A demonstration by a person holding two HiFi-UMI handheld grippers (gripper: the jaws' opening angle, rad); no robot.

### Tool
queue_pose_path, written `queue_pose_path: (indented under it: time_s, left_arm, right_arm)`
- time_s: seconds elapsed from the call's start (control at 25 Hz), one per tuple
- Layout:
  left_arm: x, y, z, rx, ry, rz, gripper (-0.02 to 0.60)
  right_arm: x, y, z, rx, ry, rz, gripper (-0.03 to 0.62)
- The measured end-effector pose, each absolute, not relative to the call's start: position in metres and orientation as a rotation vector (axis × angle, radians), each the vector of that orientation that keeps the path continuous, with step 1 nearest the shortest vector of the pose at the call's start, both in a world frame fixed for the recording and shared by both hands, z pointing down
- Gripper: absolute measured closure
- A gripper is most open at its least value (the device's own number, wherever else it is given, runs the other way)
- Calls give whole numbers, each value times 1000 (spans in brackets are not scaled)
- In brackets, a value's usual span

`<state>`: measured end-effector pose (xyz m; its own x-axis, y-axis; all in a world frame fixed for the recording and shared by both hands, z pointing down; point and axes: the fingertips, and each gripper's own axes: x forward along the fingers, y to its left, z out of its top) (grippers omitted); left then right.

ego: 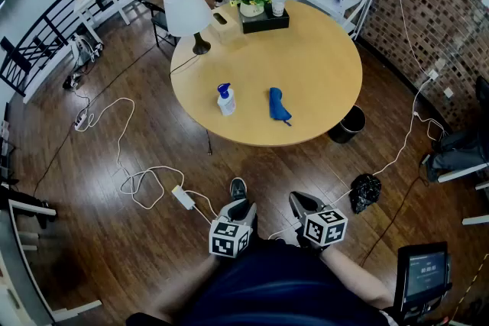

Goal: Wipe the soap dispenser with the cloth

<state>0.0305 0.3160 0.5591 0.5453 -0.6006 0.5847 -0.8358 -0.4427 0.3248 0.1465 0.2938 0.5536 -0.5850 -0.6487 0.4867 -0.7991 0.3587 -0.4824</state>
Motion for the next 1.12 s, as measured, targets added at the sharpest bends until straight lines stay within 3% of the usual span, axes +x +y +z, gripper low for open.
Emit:
queue_pose_path:
  time_s: [0.2,0.24,0.32,0.4,0.52,0.72,0.96,1.12]
  left_arm:
    - [-14,210,577,2158,-1221,464,508]
    - [-24,183,575,2189,-1259,485,466]
    - [-46,127,575,2301,-1359,581,325]
    - [-64,79,581,2386,-1393,697,314]
    - [-83,31,601,2430,-1296,877,313]
    - [-86,-2,619,2474,-1153,983,307]
    - [-79,-27,617,2398,-1236,1003,308]
    - [-67,-34,612,2392,-1215,972,308]
  right_arm:
    - [130,211,570,1358,-2362,1026,585]
    - [128,192,571,1380,-2348,1016,584]
    - [126,153,569,1421,-2310,981,583]
    - [124,114,569,1453,-2253,933,573]
    - [122,63,577,1493,-2148,888,454]
    - [131,2,620,1455,-1964,826,369]
    - [124,-57,662,1351,-1928,960,370]
    - [120,-60,692,1198,-1867,1015,463]
